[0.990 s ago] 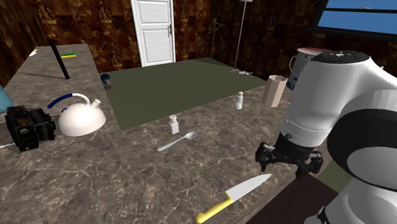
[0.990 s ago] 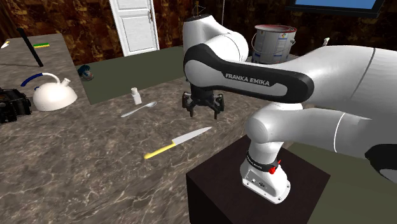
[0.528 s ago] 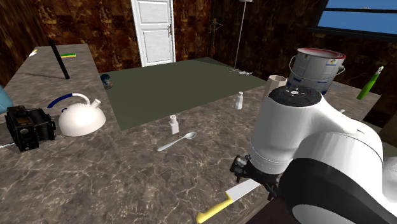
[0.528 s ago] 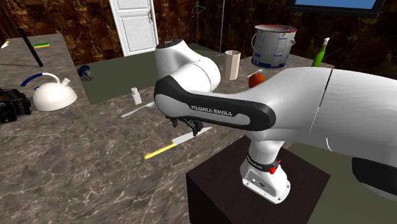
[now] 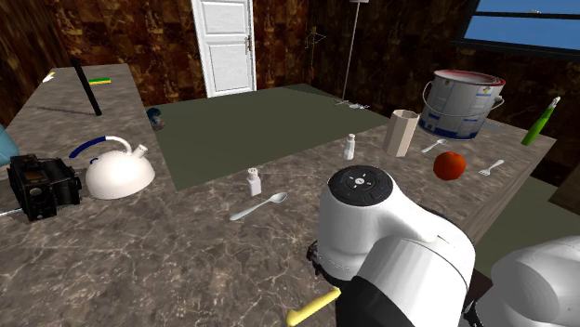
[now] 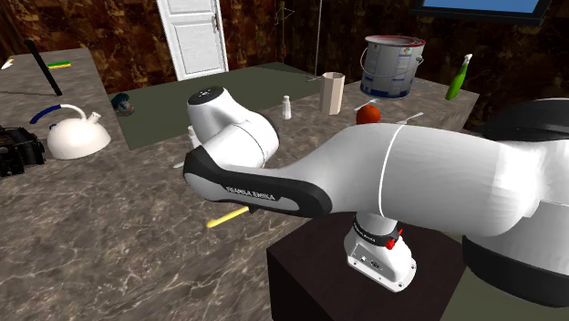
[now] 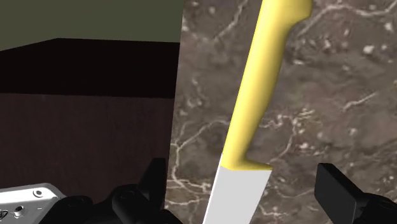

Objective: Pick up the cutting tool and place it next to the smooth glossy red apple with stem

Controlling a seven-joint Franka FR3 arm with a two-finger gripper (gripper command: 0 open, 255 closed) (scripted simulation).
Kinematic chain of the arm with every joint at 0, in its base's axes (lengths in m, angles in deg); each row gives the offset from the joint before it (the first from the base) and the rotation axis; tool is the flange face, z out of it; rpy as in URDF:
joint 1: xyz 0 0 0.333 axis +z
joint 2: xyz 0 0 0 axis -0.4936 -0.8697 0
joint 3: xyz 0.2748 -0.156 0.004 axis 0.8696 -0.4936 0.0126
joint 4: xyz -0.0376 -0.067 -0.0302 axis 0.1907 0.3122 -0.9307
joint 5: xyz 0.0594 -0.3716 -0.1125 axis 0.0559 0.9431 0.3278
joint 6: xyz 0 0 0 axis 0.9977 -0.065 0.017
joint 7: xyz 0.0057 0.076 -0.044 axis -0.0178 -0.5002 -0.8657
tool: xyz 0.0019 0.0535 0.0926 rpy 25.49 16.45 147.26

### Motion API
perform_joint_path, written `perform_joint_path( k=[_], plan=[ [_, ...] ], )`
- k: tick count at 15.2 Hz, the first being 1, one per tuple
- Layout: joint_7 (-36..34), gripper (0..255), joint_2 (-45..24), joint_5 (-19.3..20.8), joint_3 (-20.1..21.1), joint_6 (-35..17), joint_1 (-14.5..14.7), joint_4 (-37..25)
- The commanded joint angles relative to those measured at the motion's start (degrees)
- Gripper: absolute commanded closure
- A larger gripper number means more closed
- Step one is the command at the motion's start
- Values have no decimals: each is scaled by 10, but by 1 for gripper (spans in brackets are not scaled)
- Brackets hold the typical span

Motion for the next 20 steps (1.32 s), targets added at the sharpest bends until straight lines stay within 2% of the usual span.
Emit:
perform_joint_path(
  k=[1, 5, 12, 13, 20],
  plan=[
    [1, 0, -3, -11, 17, -16, -8, 6],
    [7, 0, -8, -30, 43, -40, -14, 20],
    [7, 0, -8, -30, 43, -40, -14, 20],
    [7, 255, -8, -30, 43, -40, -14, 20],
    [7, 255, -8, -30, 43, -40, -14, 20]
  ],
)
